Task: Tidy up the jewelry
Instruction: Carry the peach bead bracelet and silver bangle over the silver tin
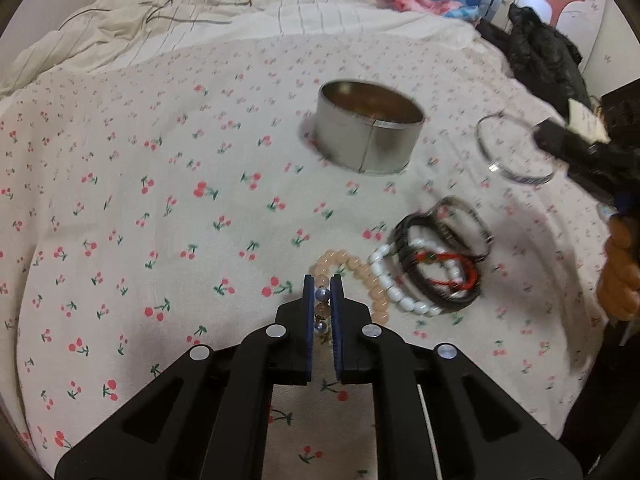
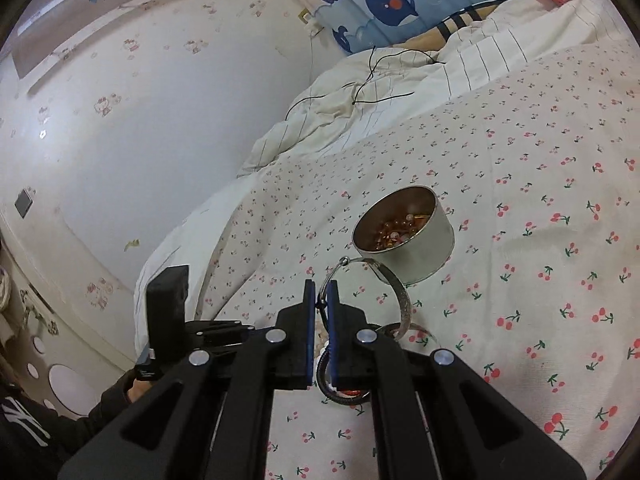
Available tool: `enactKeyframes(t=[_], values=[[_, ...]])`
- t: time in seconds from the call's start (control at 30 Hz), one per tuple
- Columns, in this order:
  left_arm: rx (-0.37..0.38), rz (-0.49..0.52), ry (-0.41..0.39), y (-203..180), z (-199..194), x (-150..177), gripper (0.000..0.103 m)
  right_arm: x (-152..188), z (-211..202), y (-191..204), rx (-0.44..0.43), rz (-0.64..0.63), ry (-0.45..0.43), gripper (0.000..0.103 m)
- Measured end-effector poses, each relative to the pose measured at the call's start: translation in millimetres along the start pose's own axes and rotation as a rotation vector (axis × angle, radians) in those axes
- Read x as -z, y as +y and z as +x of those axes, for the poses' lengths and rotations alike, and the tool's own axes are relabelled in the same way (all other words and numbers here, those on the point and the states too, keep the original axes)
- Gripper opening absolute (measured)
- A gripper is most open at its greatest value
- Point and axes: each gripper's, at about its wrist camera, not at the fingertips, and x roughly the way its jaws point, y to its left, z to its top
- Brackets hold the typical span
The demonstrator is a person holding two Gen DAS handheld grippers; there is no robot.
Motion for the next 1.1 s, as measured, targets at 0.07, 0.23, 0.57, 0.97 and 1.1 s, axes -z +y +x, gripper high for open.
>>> enactKeyframes(t=[0.07,0.23,0.57,0.97,1.1], values=[[0.016,0.003,-0.026,-3,-10,-4,0.007,-1,-1,0,-0.010,0.006,-0.008,0.006],[0.065,-0.003,-0.064,-6,-27,-15,0.007,-3,-2,-4,-0.028,0.028,-0.024,0.006],[0.107,0.035,-0.129,-18,-53,-61,0.007,-13,4,-11,-0.048,0.063,-0.049,0.006],[0.207,0.005,-0.152,-33,-36,-124,0.007,-35,15,-21,-0.051,0.081,-0.053,0.006],[0.223,-0.005,-0.138,-37,-16,-137,0.007,-40,14,-25,-0.045,0.091,-0.063,0.006]])
